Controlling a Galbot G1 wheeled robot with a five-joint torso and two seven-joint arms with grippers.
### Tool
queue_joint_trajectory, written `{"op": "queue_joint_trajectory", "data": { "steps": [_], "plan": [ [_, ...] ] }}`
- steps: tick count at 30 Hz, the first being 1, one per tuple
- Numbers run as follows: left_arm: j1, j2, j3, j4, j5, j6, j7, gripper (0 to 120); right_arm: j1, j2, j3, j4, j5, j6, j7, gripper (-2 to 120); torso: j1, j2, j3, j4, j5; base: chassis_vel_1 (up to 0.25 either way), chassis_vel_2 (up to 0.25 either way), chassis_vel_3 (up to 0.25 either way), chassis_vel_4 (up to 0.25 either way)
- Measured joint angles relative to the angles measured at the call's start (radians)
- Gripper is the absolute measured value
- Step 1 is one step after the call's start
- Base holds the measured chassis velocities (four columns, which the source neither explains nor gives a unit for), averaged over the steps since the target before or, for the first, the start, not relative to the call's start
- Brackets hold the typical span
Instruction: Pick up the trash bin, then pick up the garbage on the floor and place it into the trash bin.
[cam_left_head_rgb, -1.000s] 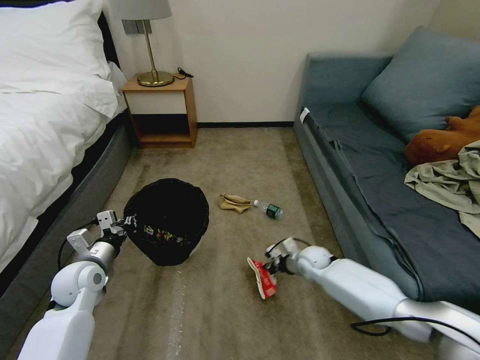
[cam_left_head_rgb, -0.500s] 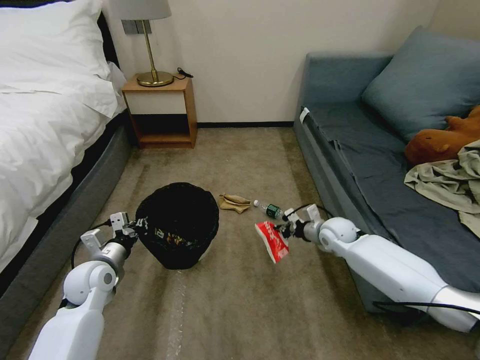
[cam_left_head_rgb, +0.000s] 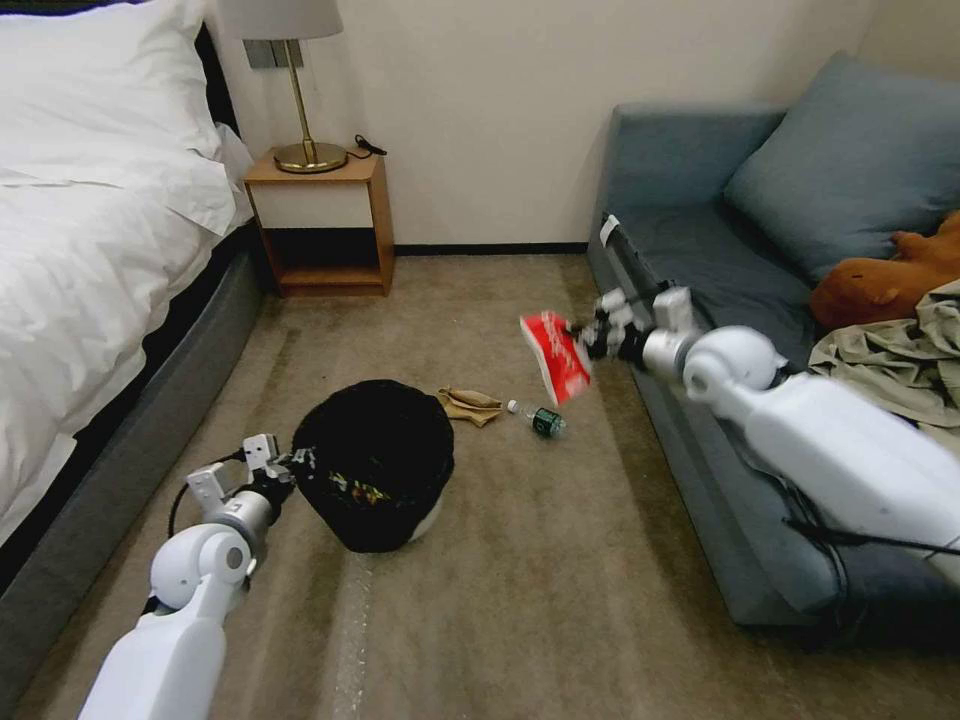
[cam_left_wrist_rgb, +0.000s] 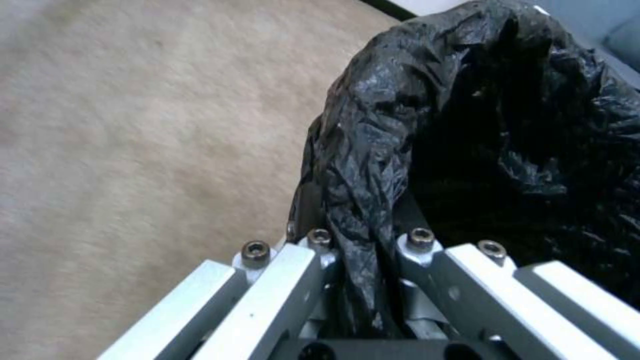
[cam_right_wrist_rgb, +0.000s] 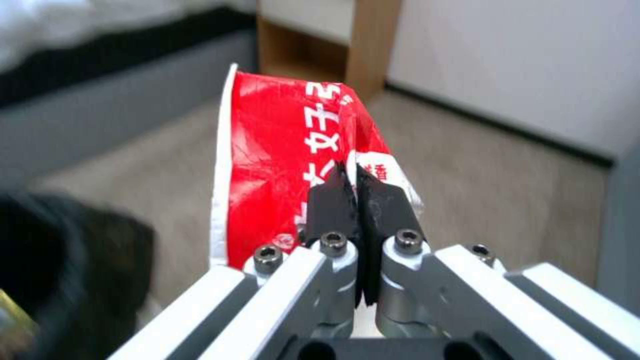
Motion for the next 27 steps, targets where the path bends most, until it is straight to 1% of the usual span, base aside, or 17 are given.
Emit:
{"op": "queue_joint_trajectory", "data": {
  "steps": [1,2,4,5,7,8,9,10,13,14,16,20,22,23,25,27],
  "plan": [
    [-0.006,-0.009,0.012,0.000,-0.008,0.006,-0.007,4,0.017,-0.006,0.002,0.036,0.021,0.005,0.012,0,0.000,0.000,0.000,0.0000,0.0000,0.000,0.000,0.000,0.000],
    [-0.006,-0.009,0.012,0.000,-0.008,0.006,-0.007,4,0.017,-0.006,0.002,0.036,0.021,0.005,0.012,0,0.000,0.000,0.000,0.0000,0.0000,0.000,0.000,0.000,0.000],
    [-0.017,-0.028,0.035,0.000,-0.018,0.013,-0.020,4,0.045,-0.012,0.001,0.134,0.074,0.018,0.051,0,0.000,0.000,0.000,-0.0002,0.0003,0.000,0.000,0.000,0.000],
    [-0.017,-0.028,0.035,0.000,-0.018,0.013,-0.020,4,0.045,-0.012,0.001,0.134,0.074,0.018,0.051,0,0.000,0.000,0.000,-0.0002,0.0003,0.000,0.000,0.000,0.000],
    [-0.020,-0.044,0.050,-0.005,-0.029,0.017,-0.035,4,0.079,0.012,-0.032,0.227,0.122,0.047,0.088,0,0.000,0.000,0.000,-0.0004,-0.0005,0.000,0.000,0.000,0.000],
    [-0.020,-0.044,0.050,-0.005,-0.029,0.017,-0.035,4,0.079,0.012,-0.032,0.227,0.122,0.047,0.088,0,0.000,0.000,0.000,-0.0004,-0.0005,0.000,0.000,0.000,0.000],
    [-0.019,-0.050,0.052,-0.010,-0.034,0.018,-0.040,4,0.095,0.031,-0.061,0.267,0.140,0.065,0.106,0,0.000,0.000,0.000,0.0000,0.0003,0.000,0.000,0.000,0.000],
    [-0.023,-0.055,0.056,-0.011,-0.044,0.019,-0.048,4,0.111,0.047,-0.095,0.311,0.160,0.081,0.125,0,0.000,0.000,0.000,0.0005,-0.0003,0.000,0.000,0.000,0.000],
    [-0.028,-0.058,0.062,-0.010,-0.053,0.021,-0.054,4,0.120,0.057,-0.121,0.341,0.173,0.093,0.138,0,0.000,0.000,0.000,0.0007,-0.0006,0.000,0.000,0.000,0.000],
    [-0.032,-0.060,0.065,-0.010,-0.062,0.022,-0.060,4,0.124,0.065,-0.148,0.371,0.181,0.106,0.147,0,0.000,0.000,0.000,0.0004,-0.0001,0.000,0.000,0.000,0.000],
    [-0.030,-0.061,0.062,-0.019,-0.077,0.023,-0.065,4,0.123,0.083,-0.190,0.402,0.182,0.124,0.156,0,0.000,0.000,0.000,-0.0001,-0.0005,0.000,0.000,0.000,0.000],
    [-0.019,-0.060,0.047,-0.042,-0.102,0.030,-0.076,4,0.096,0.107,-0.236,0.404,0.145,0.158,0.150,0,0.000,0.000,0.000,-0.0001,0.0001,0.000,0.000,0.000,0.000],
    [-0.011,-0.058,0.037,-0.065,-0.130,0.039,-0.086,4,0.068,0.128,-0.266,0.382,0.101,0.187,0.127,0,0.000,0.000,0.000,0.0002,-0.0001,0.000,0.000,0.000,0.000],
    [-0.011,-0.058,0.037,-0.065,-0.130,0.039,-0.086,4,0.068,0.128,-0.266,0.382,0.101,0.187,0.127,0,0.000,0.000,0.000,0.0002,-0.0001,0.000,0.000,0.000,0.000],
    [-0.003,-0.057,0.031,-0.093,-0.162,0.057,-0.103,4,0.027,0.155,-0.281,0.343,0.041,0.209,0.099,0,0.000,0.000,0.000,0.0001,-0.0001,0.000,0.000,0.000,0.000],
    [0.001,-0.056,0.030,-0.103,-0.173,0.063,-0.108,4,0.011,0.166,-0.282,0.326,0.020,0.216,0.086,0,0.000,0.000,0.000,-0.0001,0.0000,0.000,0.000,0.000,0.000]
  ]
}}
